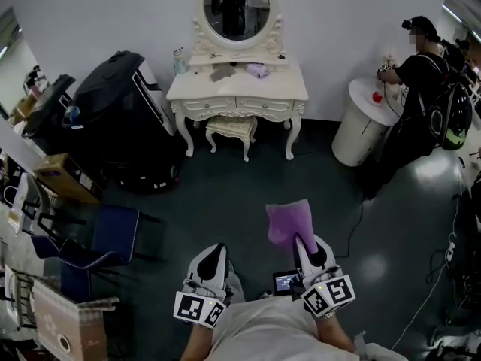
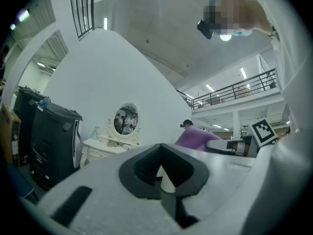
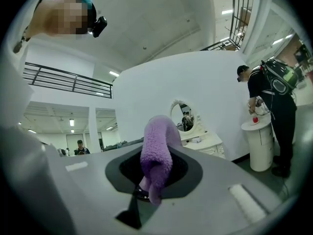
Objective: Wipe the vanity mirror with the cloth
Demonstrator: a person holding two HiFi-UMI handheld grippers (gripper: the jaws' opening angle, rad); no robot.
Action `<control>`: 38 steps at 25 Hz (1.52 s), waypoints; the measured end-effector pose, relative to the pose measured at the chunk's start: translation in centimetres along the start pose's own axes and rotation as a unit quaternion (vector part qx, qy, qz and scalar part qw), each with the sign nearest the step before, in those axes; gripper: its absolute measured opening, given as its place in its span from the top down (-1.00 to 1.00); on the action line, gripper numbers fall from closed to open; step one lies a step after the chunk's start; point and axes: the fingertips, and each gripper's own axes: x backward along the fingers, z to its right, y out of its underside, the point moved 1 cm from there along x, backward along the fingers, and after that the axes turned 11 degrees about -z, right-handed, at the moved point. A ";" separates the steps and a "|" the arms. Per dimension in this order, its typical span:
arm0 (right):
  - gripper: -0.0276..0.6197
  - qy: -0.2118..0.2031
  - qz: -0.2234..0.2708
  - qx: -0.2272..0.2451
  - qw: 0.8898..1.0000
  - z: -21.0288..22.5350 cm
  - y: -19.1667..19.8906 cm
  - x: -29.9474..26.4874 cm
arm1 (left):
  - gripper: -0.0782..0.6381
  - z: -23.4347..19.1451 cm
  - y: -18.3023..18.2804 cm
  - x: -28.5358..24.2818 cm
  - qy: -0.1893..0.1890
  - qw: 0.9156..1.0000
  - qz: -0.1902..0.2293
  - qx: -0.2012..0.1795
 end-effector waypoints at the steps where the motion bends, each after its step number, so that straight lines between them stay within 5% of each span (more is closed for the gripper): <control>1: 0.73 0.004 0.000 -0.002 1.000 0.1 -0.1 -0.9 | 0.78 -0.8 -0.3 -0.7 0.003 1.000 0.001 0.000; 16: 0.73 0.059 0.006 -0.004 0.998 -0.7 -3.9 -16.0 | 0.78 -13.1 -7.1 -11.2 0.072 0.997 0.009 -0.021; 25: 0.73 0.048 -0.001 0.002 0.999 -3.2 -3.3 -24.0 | 0.78 -20.0 -7.0 -12.6 0.074 0.996 -0.021 -0.034; 38: 0.73 0.065 -0.024 -0.018 0.997 -1.3 -3.0 -29.9 | 0.78 -24.6 -7.1 -15.9 0.064 0.997 -0.041 -0.013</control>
